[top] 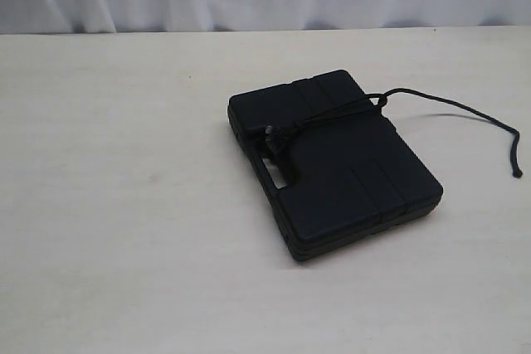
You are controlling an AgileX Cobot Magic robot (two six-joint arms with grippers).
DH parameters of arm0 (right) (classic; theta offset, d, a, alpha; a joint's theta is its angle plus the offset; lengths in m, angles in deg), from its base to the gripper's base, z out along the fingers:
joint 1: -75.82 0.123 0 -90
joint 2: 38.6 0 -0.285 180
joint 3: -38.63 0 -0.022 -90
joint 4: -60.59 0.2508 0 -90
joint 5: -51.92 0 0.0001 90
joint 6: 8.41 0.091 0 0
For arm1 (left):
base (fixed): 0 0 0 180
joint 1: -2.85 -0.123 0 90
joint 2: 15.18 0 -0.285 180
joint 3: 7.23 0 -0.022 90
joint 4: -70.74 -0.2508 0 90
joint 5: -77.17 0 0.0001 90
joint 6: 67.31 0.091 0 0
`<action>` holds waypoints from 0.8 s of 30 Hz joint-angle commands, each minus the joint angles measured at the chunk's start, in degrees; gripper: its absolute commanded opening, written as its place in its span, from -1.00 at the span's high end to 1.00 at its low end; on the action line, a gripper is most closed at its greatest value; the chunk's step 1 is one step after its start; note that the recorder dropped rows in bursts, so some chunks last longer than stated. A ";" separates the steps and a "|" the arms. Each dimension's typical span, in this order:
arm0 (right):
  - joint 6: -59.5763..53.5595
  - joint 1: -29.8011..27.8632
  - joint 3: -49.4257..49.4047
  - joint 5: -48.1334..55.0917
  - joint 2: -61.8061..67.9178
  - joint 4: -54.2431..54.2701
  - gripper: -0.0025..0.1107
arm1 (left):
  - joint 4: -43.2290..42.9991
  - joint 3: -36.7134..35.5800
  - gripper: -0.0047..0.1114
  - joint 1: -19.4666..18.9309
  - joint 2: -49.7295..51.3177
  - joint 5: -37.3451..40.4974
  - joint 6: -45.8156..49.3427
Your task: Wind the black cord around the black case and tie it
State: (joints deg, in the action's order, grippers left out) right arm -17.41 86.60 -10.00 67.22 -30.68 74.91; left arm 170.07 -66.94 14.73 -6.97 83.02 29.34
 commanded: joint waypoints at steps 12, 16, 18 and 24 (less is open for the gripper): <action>-0.46 0.08 -0.24 1.24 -0.13 0.20 0.88 | 0.61 -0.14 0.92 -0.16 -0.42 -0.32 -0.58; -0.46 0.08 -0.24 1.24 -0.13 0.20 0.88 | 0.61 -0.14 0.92 -0.26 -0.42 -0.45 -0.58; -0.46 0.08 -0.24 1.24 -0.13 0.20 0.88 | 0.61 -0.14 0.92 -0.26 -0.42 -0.57 -0.58; -0.46 0.08 -0.24 1.24 -0.13 0.20 0.88 | -24.50 -4.23 0.92 -0.26 -0.42 1.26 -21.67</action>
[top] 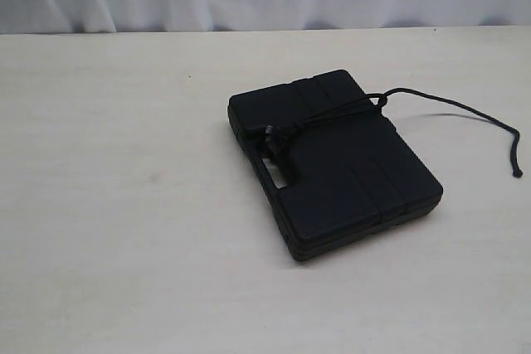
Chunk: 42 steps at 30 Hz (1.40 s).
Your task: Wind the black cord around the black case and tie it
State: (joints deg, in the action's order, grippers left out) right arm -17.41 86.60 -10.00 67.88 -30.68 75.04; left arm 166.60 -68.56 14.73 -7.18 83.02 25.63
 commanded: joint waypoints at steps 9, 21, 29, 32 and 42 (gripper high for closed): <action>-0.46 0.08 -0.24 0.58 -0.13 0.07 0.88 | -87.81 -10.57 0.92 -0.26 -0.21 -5.84 -92.94; -0.46 0.08 -0.24 0.58 -0.13 0.07 0.88 | -96.44 -15.88 0.92 -3.63 -0.21 -2.87 -92.52; -0.46 0.08 -0.24 0.58 -0.13 0.07 0.88 | -98.64 -15.88 0.92 -7.31 -0.21 10.27 -92.39; -0.46 0.08 -0.24 0.58 -0.13 0.07 0.88 | -98.33 -15.88 0.92 -8.18 -0.21 11.86 -92.38; -0.46 0.08 -0.24 0.58 -0.13 0.07 0.88 | -98.12 -15.88 0.92 -8.23 -0.21 11.84 -92.53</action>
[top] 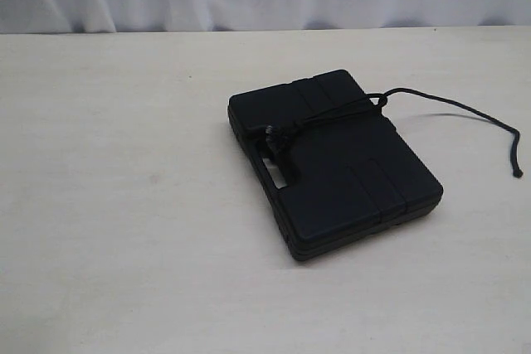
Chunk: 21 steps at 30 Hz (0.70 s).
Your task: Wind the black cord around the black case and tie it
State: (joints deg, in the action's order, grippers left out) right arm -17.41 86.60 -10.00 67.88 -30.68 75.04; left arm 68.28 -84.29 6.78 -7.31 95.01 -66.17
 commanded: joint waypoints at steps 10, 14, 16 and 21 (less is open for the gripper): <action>-0.46 0.08 -0.24 0.58 -0.13 0.07 0.88 | 0.18 -0.16 0.92 -0.28 -0.08 -0.15 -0.73; -0.90 1.92 -0.24 0.56 -0.13 -0.46 0.88 | 0.18 -0.16 0.92 -0.28 -0.08 -0.15 -0.73; -1.88 2.07 -0.24 -1.28 -0.13 -3.59 0.88 | 0.18 -0.16 0.92 -0.28 -0.08 -0.15 -0.73; 6.68 -0.46 -9.71 -6.68 -0.13 -15.61 0.88 | 0.18 -0.16 0.92 -0.28 -0.08 -0.15 -0.73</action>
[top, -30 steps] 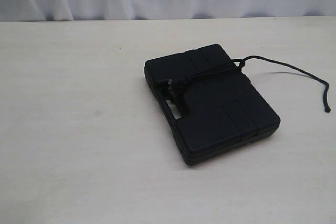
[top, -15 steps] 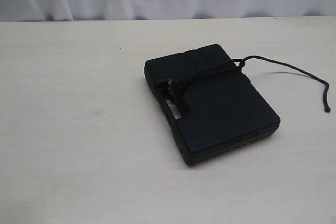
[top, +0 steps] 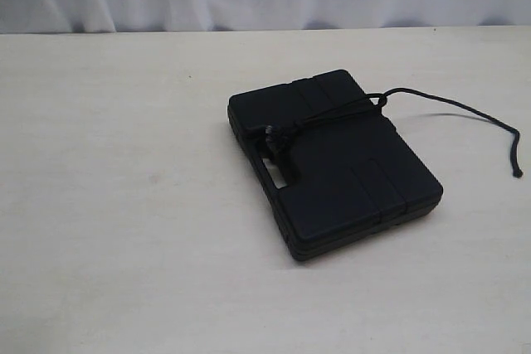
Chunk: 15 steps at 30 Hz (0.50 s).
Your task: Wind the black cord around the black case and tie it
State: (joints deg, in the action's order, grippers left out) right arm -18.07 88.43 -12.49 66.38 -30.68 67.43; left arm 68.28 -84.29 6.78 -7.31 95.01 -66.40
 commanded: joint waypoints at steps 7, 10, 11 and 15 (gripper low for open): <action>11.83 -5.38 -23.03 -9.18 -0.13 -8.98 0.88 | 0.18 -0.16 0.92 -0.28 -0.08 -0.15 -0.50; 11.83 -5.38 -26.09 -10.00 -0.13 -8.56 0.88 | 0.18 -0.16 0.92 -0.28 -0.08 -0.15 -0.50; 11.83 -5.38 -26.09 -6.56 -0.13 -8.03 0.88 | 0.18 -0.16 0.92 -0.28 -0.08 -0.15 -0.50; 11.83 -5.38 -26.09 2.07 -0.13 -9.12 0.88 | 0.08 -0.16 0.92 -0.28 -0.08 -0.15 -0.50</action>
State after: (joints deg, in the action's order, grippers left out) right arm -6.38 83.32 -38.34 63.94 -30.58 58.98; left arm 68.28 -84.29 6.78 -7.31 95.01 -66.40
